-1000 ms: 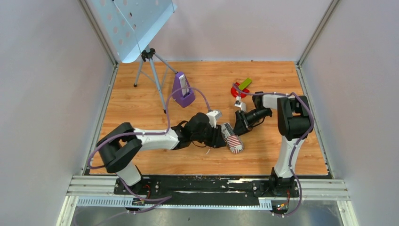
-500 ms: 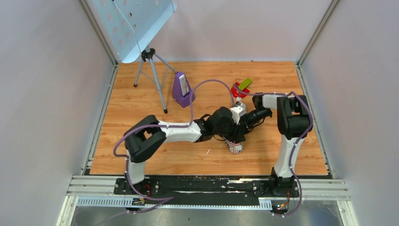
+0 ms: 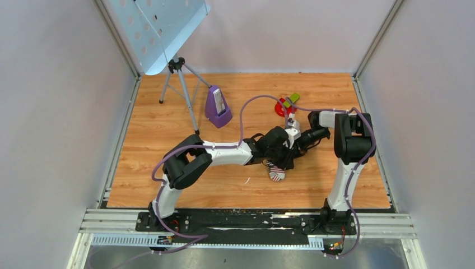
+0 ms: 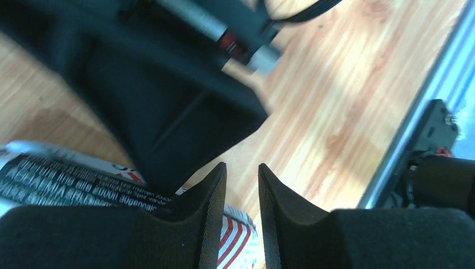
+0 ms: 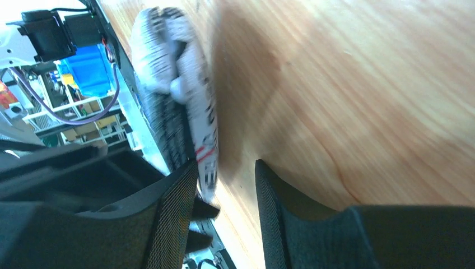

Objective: Organize the sunglasses
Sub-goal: Close the sunglasses case at the center of the board, then reset both arms

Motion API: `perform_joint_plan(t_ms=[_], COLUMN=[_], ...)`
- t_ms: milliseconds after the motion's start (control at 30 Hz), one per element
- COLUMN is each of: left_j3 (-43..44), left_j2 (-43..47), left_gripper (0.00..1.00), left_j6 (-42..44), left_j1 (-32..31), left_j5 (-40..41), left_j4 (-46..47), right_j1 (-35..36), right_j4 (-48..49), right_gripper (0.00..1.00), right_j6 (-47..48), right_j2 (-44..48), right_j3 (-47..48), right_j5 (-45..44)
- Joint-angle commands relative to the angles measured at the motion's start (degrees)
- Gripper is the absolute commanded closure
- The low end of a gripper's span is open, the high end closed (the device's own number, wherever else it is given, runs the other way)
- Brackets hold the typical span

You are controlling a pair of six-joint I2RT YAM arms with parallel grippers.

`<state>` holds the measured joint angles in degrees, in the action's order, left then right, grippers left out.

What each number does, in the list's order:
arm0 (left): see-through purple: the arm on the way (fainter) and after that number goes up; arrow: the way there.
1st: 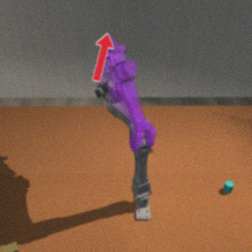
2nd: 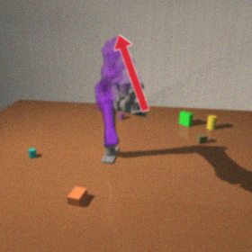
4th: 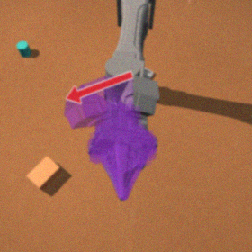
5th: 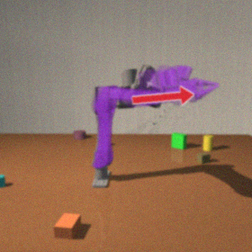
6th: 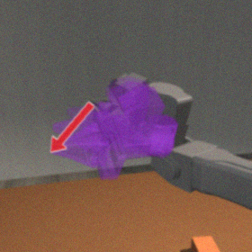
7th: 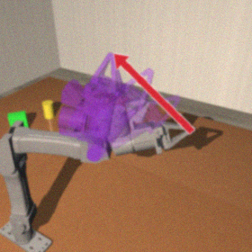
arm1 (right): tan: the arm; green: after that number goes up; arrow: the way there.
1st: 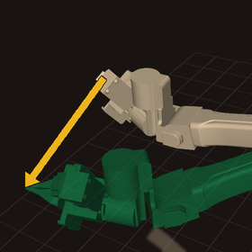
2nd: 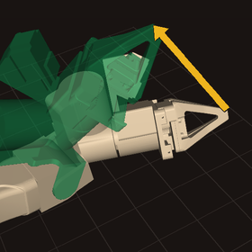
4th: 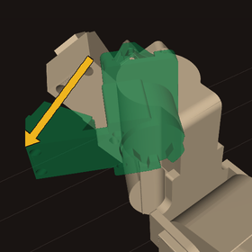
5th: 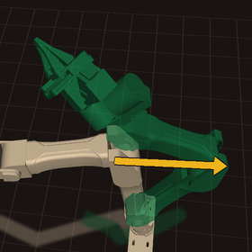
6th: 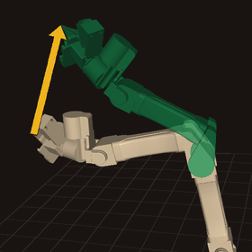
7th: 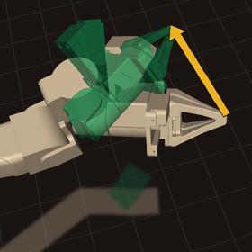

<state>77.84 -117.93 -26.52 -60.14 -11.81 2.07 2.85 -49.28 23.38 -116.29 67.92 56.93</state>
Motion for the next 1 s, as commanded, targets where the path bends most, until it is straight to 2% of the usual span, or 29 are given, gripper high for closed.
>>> perform_joint_plan(t_ms=[0,300,500,667,767,900,967], left_j3=[-0.8,-0.1,-1.5,-5.8,-8.8,-13.6,-17.8], left_j2=[-4.2,-4.3,3.7,14.9,20.6,27.1,31.4], left_gripper=[0.69,0.69,0.58,0.50,0.46,0.37,0.29], left_j6=[1.1,1.3,4.9,10.9,15.1,17.9,17.2], left_j1=[-0.1,0.0,-0.3,-0.4,-0.3,0.4,1.6], left_j5=[3.1,3.6,2.5,11.2,19.5,26.4,27.8], left_j4=[-10.6,-11.1,-9.0,-11.5,-14.8,-19.4,-20.4], right_j1=[-5.3,-6.4,-9.9,-14.5,-15.3,-15.3,-15.2], right_j4=[-0.4,-3.6,-4.1,-3.2,-1.4,3.7,8.3], right_gripper=[0.52,0.53,0.53,0.52,0.50,0.41,0.32], right_j6=[0.9,3.8,4.2,4.8,4.1,1.8,-0.4], right_j2=[-1.0,0.2,5.8,13.6,18.1,26.0,31.2], right_j3=[1.1,1.6,2.3,1.3,-0.1,-3.4,-6.0], right_j5=[-1.6,-2.6,-2.4,-1.7,-2.8,-4.5,-6.9])
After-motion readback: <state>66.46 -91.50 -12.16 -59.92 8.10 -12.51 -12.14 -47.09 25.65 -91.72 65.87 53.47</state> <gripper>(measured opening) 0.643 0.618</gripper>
